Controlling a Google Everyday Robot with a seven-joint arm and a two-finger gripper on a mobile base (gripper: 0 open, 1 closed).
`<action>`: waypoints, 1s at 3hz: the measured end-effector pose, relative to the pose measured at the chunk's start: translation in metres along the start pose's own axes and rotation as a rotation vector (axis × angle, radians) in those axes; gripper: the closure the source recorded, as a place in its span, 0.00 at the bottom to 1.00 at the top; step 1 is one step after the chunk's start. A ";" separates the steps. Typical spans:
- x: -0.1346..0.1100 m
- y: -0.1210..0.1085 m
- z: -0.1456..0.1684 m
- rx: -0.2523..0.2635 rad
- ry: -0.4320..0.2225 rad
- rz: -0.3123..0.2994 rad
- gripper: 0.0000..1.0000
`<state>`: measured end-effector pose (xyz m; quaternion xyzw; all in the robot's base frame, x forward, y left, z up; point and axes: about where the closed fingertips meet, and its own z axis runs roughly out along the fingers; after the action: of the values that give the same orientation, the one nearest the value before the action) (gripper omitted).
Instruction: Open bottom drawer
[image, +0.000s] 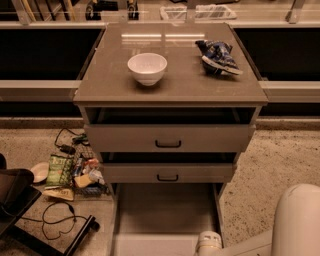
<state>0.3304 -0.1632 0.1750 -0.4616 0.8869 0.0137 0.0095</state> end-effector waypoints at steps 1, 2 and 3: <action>0.000 0.000 0.000 0.000 0.000 0.000 0.35; -0.001 -0.001 0.000 0.000 0.000 0.000 0.12; -0.002 -0.001 0.000 0.000 0.000 0.000 0.00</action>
Offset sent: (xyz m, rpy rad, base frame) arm 0.0001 0.0001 0.0000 0.0000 0.0000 0.0000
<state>0.3321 -0.1624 0.1750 -0.4616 0.8869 0.0137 0.0095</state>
